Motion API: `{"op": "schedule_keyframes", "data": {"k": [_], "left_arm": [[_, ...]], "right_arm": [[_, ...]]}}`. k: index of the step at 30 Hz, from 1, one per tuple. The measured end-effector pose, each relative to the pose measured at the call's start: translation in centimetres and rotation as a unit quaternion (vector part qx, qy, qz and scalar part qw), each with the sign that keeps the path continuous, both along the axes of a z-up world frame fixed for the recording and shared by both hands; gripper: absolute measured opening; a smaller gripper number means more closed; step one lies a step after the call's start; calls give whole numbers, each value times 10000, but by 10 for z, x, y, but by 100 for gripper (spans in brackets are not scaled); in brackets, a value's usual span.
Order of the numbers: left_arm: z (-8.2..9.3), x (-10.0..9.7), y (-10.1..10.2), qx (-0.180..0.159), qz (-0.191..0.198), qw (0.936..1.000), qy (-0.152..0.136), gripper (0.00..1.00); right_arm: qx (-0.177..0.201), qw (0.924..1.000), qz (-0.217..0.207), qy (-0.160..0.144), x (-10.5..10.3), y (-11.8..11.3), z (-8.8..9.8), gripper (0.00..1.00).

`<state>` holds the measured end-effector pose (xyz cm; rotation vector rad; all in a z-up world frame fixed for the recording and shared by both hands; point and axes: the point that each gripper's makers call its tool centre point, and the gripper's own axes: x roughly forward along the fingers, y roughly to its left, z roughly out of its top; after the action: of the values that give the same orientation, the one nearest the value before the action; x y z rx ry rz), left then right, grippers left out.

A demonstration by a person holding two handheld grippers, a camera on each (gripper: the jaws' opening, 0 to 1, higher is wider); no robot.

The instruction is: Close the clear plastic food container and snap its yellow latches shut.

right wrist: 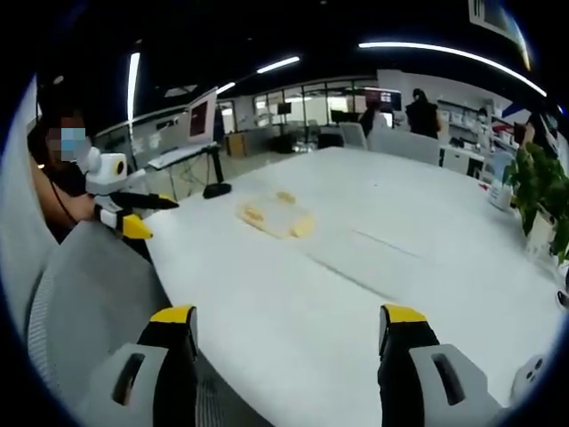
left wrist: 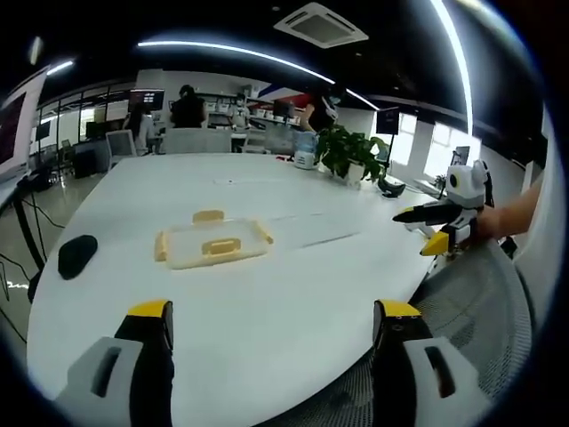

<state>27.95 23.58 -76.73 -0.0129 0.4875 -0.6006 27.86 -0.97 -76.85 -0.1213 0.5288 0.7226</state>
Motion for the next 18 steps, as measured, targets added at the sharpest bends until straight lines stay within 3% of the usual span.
{"op": "schedule_keyframes", "data": {"k": [12,18], "left_arm": [[5,-1,-5,-68,-228,9997,57,97],[10,10,0,-78,-229,9997,2,96]], "right_arm": [[-185,9995,253,-75,3,7,5,85],[-236,9991,322,-116,14,13,9,85]]}}
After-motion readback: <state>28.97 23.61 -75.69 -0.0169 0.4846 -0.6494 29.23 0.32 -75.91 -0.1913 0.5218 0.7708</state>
